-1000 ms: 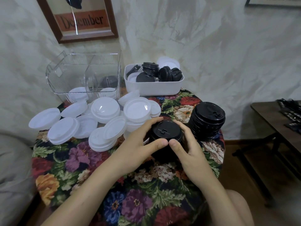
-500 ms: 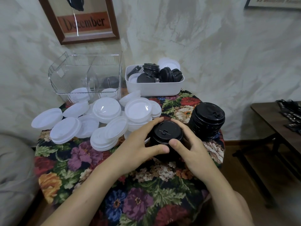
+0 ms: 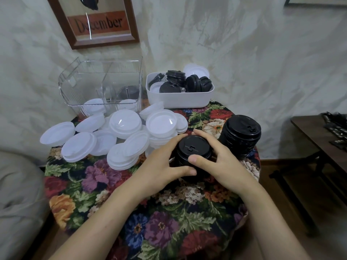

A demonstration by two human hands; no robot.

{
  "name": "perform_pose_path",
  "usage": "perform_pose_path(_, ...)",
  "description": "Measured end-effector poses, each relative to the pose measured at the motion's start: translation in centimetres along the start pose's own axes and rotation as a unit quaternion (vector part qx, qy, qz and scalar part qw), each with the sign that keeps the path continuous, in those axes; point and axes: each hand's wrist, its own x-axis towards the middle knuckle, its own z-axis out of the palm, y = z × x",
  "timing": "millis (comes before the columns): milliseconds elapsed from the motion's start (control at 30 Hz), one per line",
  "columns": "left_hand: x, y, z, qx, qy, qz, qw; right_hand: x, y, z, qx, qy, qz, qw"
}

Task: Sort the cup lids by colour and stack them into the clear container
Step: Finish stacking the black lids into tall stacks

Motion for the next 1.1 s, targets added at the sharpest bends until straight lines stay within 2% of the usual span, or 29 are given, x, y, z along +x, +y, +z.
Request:
perform_pose_path(567,0.1,-0.8,-0.2,-0.011,-0.022,-0.002,1.0,-0.3,1.0,-0.6,0.014,-0.034,0.002,0.999)
perform_pose_path(867,-0.1,-0.7,0.2,0.033,0.013,0.019,0.999,-0.8,1.4,0.7,0.009,0.022,0.009,1.0)
perform_pose_path(1100,-0.4,-0.4,0.2,0.044,0.008,0.023,0.999,-1.4,0.8,1.7,0.017,0.073,0.006,0.997)
